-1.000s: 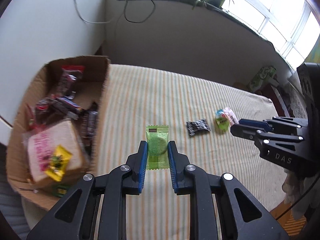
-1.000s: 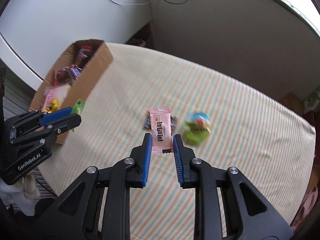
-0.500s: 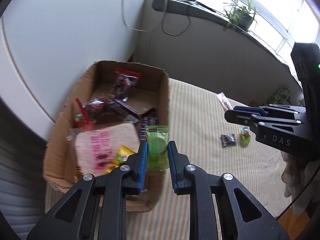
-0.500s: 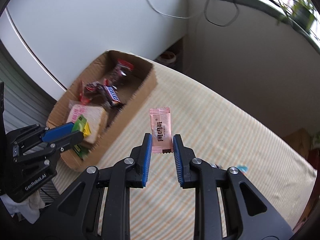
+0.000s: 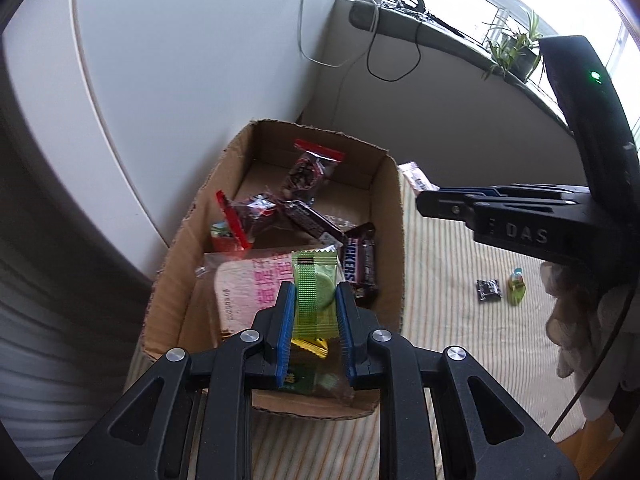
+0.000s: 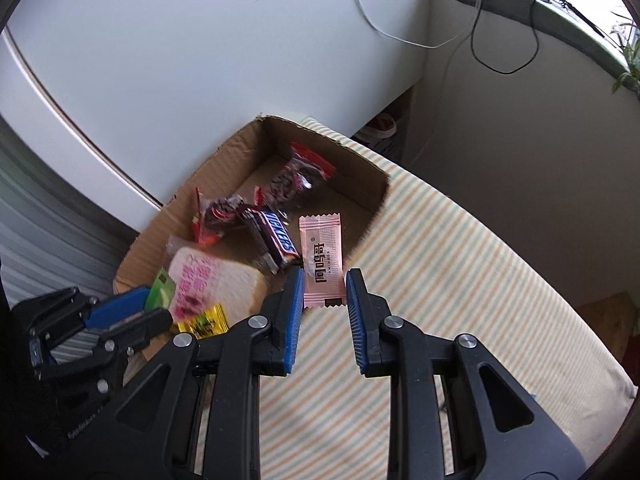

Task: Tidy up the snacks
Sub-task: 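Carry the green and pink candies into the box and open both tools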

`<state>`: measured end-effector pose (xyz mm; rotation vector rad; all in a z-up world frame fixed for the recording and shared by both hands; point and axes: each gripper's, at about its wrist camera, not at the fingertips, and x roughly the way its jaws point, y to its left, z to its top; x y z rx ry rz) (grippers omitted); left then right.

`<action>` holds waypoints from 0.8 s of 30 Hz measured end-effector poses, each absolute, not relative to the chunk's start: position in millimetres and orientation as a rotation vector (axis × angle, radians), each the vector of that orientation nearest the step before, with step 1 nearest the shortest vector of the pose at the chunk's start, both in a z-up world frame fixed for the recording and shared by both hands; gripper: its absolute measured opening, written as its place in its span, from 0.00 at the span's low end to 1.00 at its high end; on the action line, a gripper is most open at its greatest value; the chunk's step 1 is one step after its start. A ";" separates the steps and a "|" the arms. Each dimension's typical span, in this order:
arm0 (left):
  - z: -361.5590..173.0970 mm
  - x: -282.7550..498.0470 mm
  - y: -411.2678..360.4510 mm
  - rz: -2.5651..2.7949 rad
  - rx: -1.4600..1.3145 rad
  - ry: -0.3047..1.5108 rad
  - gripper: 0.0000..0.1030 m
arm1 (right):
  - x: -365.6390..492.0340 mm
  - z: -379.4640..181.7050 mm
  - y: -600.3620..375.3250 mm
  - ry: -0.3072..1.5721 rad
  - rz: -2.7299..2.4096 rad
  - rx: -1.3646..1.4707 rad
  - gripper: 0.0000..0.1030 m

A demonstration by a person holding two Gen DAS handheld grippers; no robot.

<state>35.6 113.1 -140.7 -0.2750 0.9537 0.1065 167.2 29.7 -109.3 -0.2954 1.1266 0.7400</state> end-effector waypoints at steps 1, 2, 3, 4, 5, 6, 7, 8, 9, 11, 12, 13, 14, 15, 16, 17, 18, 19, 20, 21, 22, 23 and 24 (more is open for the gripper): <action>-140.2 35.7 114.1 0.110 -0.276 0.952 0.19 | 168.5 -110.2 33.8 1.131 0.744 -0.295 0.22; -140.1 36.0 115.0 0.111 -0.277 0.952 0.19 | 169.5 -111.0 37.4 1.135 0.750 -0.294 0.22; -140.0 36.4 115.6 0.113 -0.279 0.952 0.19 | 170.2 -111.6 41.3 1.140 0.759 -0.292 0.22; -140.2 36.5 115.8 0.113 -0.281 0.953 0.19 | 170.0 -111.1 43.5 1.142 0.765 -0.292 0.22; -140.2 36.9 116.1 0.112 -0.283 0.953 0.19 | 169.9 -111.2 45.8 1.142 0.768 -0.293 0.22; -140.2 37.3 116.2 0.115 -0.281 0.953 0.19 | 169.7 -111.3 48.6 1.142 0.770 -0.296 0.22; -140.7 37.9 116.6 0.117 -0.279 0.953 0.20 | 169.7 -112.3 51.2 1.144 0.773 -0.297 0.22; -140.8 38.0 117.2 0.119 -0.282 0.952 0.20 | 169.7 -112.2 52.5 1.146 0.778 -0.295 0.22; -141.1 38.2 117.9 0.118 -0.285 0.951 0.20 | 169.8 -111.4 52.4 1.147 0.781 -0.293 0.22; -141.1 38.8 118.1 0.115 -0.284 0.951 0.20 | 169.6 -109.9 54.9 1.140 0.781 -0.289 0.22; -140.8 39.2 117.5 0.112 -0.281 0.951 0.20 | 169.7 -110.0 56.7 1.138 0.782 -0.286 0.22; -140.6 39.4 117.1 0.113 -0.277 0.951 0.21 | 170.2 -109.9 57.5 1.144 0.787 -0.279 0.22; -140.6 39.8 116.8 0.118 -0.273 0.951 0.21 | 170.6 -109.8 57.9 1.148 0.794 -0.271 0.22; -140.9 40.3 117.0 0.122 -0.273 0.954 0.26 | 170.6 -110.1 58.4 1.152 0.797 -0.267 0.22; -141.7 41.2 117.4 0.123 -0.278 0.960 0.34 | 170.9 -110.6 59.2 1.154 0.795 -0.270 0.24; -142.2 41.9 117.5 0.121 -0.281 0.962 0.37 | 170.9 -110.9 59.9 1.153 0.795 -0.275 0.33; -142.3 42.2 117.0 0.121 -0.278 0.962 0.40 | 170.5 -110.3 59.6 1.144 0.786 -0.281 0.40; -141.9 42.2 116.3 0.123 -0.273 0.961 0.40 | 170.0 -109.3 58.2 1.133 0.777 -0.280 0.52; -141.3 42.2 115.6 0.125 -0.269 0.959 0.40 | 170.0 -107.8 56.1 1.125 0.773 -0.272 0.56; -140.7 41.8 115.1 0.125 -0.267 0.957 0.40 | 170.3 -106.2 53.7 1.120 0.772 -0.261 0.56; -140.3 41.6 114.8 0.125 -0.265 0.955 0.40 | 171.1 -104.4 50.2 1.120 0.772 -0.246 0.56; -139.9 41.9 114.6 0.126 -0.264 0.954 0.40 | 171.3 -103.3 47.9 1.119 0.772 -0.238 0.56; -139.5 41.8 114.4 0.123 -0.266 0.952 0.40 | 171.3 -101.8 44.8 1.116 0.769 -0.233 0.56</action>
